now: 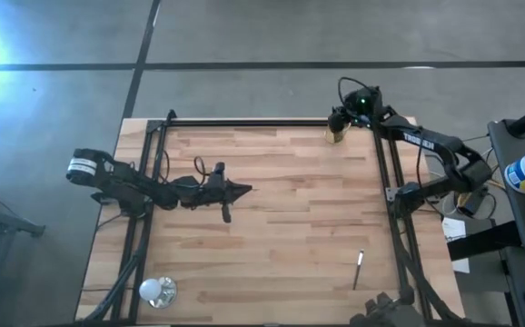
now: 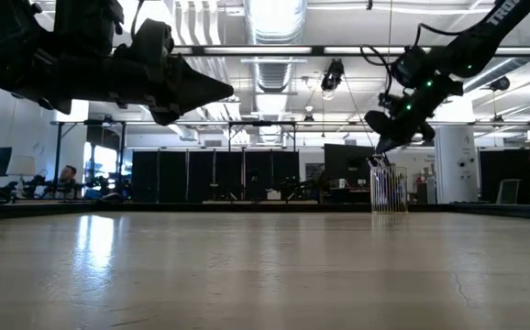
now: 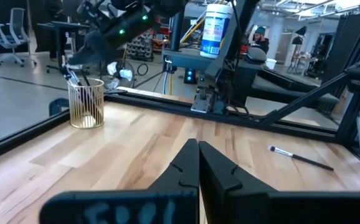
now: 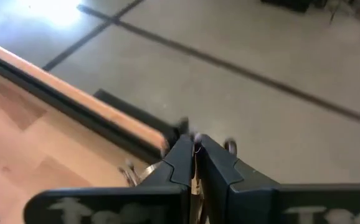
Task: Put items in baskets/containers
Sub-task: Put the black eyeshadow brush into the gold pen holder
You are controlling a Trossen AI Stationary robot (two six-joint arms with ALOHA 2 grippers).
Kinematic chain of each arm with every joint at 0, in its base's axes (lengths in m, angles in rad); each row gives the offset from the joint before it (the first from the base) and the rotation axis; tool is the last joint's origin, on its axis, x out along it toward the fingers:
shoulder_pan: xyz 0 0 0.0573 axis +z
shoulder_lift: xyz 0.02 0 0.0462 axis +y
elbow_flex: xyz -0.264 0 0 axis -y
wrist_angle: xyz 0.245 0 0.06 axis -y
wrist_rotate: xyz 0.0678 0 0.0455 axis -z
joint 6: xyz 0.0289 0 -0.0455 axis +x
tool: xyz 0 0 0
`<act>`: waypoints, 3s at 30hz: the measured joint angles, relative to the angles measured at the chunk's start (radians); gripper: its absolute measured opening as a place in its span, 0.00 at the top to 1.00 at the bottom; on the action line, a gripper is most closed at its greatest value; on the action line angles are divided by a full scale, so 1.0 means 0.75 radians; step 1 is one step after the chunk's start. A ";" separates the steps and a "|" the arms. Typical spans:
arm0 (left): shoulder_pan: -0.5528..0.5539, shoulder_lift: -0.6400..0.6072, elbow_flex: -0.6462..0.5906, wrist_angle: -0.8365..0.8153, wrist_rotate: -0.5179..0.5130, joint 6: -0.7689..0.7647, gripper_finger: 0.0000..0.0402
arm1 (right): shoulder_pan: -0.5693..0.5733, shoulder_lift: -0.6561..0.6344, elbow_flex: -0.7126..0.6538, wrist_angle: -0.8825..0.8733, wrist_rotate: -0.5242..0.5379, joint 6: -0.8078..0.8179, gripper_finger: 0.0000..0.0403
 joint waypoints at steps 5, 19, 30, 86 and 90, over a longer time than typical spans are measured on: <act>-0.001 0.000 0.000 -0.026 0.000 -0.004 1.00 | -0.002 0.023 0.000 -0.063 0.044 0.069 0.96; -0.001 0.000 -0.001 -0.043 0.000 -0.039 1.00 | 0.064 -0.217 0.021 -0.348 0.051 0.247 0.74; -0.001 0.001 -0.002 -0.081 -0.002 -0.036 1.00 | 0.958 -0.439 -0.085 -0.789 0.407 0.902 0.97; -0.001 0.001 -0.025 -0.086 -0.008 -0.040 1.00 | 2.408 0.219 -0.065 -1.029 0.012 3.039 0.80; -0.001 0.001 -0.025 -0.084 -0.009 -0.040 1.00 | 2.399 0.223 -0.065 -1.022 0.019 3.024 0.88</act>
